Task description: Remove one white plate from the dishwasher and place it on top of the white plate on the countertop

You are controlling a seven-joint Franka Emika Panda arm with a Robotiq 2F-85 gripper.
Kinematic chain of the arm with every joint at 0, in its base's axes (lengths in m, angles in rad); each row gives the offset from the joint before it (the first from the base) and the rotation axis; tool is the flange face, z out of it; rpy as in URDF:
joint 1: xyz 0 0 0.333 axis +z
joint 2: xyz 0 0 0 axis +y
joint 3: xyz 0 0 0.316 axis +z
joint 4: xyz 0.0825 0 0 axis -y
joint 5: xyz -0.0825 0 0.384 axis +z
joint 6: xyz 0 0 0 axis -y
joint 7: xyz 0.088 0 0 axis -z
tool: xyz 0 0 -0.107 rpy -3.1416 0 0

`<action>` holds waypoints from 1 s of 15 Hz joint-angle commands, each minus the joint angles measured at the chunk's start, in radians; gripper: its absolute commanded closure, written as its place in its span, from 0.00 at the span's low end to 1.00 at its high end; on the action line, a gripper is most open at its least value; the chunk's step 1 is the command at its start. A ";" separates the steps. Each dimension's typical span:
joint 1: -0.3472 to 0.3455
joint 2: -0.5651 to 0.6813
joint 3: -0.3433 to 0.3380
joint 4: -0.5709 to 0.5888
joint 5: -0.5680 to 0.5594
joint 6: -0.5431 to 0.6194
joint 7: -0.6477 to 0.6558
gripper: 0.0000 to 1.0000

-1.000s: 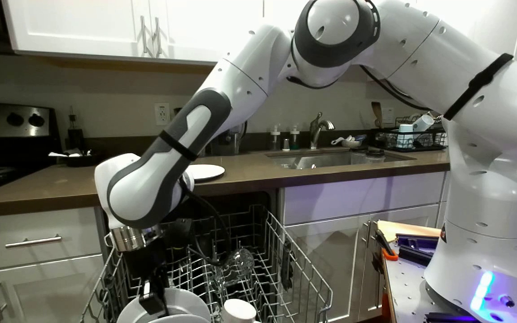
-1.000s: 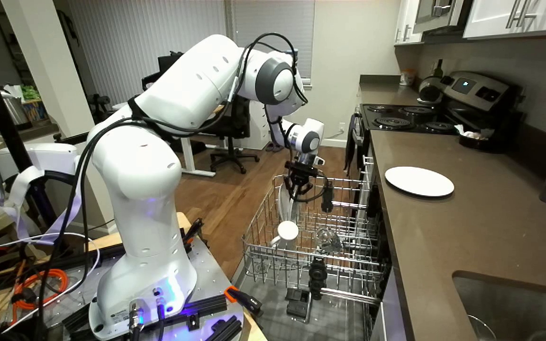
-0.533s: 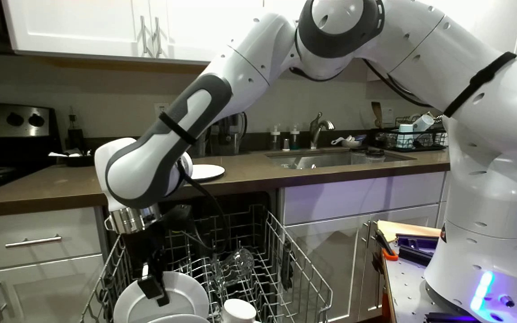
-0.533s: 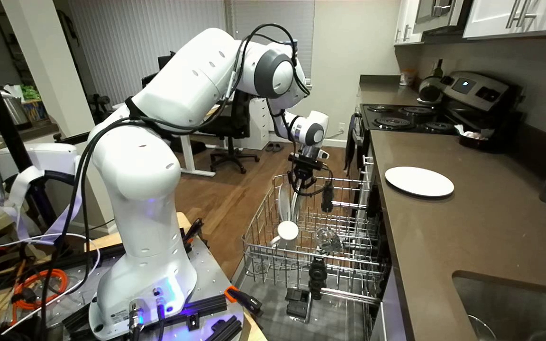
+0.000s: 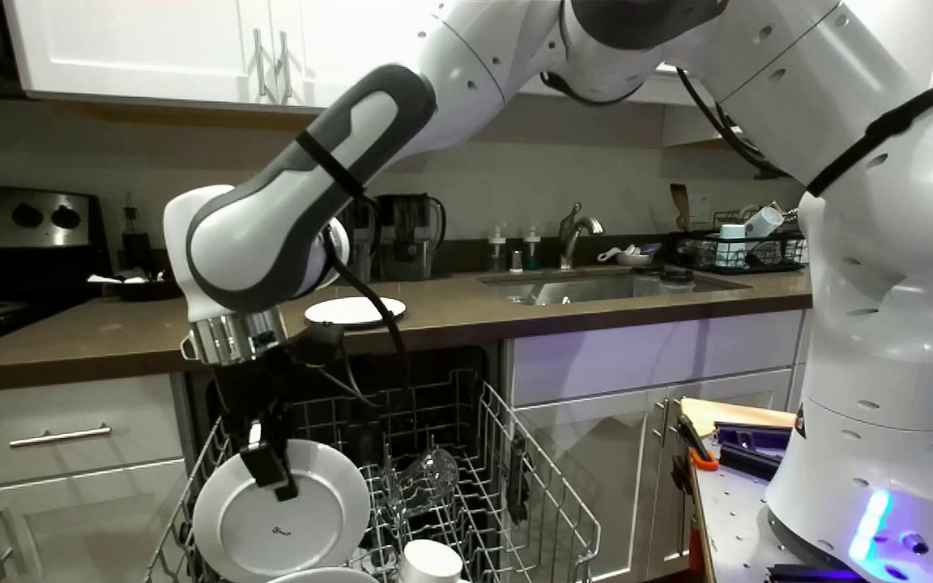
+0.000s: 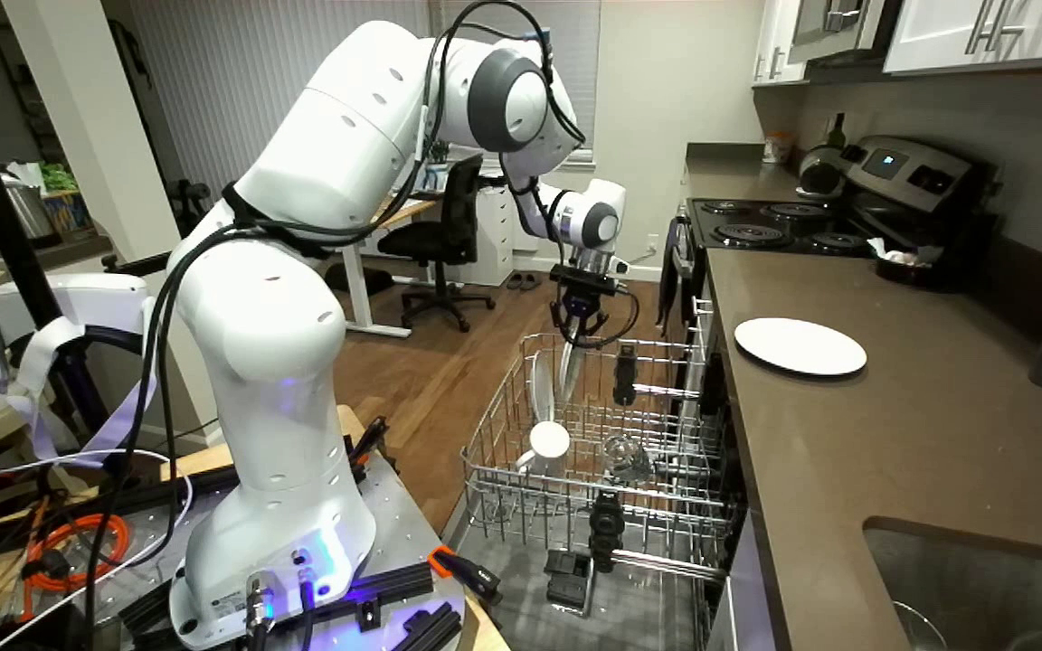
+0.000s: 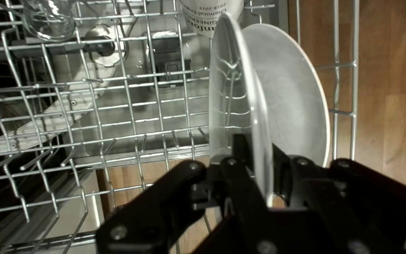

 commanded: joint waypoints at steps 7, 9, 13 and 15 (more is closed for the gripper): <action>0.185 -0.365 -0.136 -0.261 -0.327 0.014 0.363 0.92; 0.219 -0.412 -0.146 -0.286 -0.434 -0.003 0.462 0.92; 0.250 -0.455 -0.151 -0.291 -0.654 -0.049 0.647 0.92; 0.245 -0.458 -0.147 -0.279 -0.751 -0.099 0.731 0.94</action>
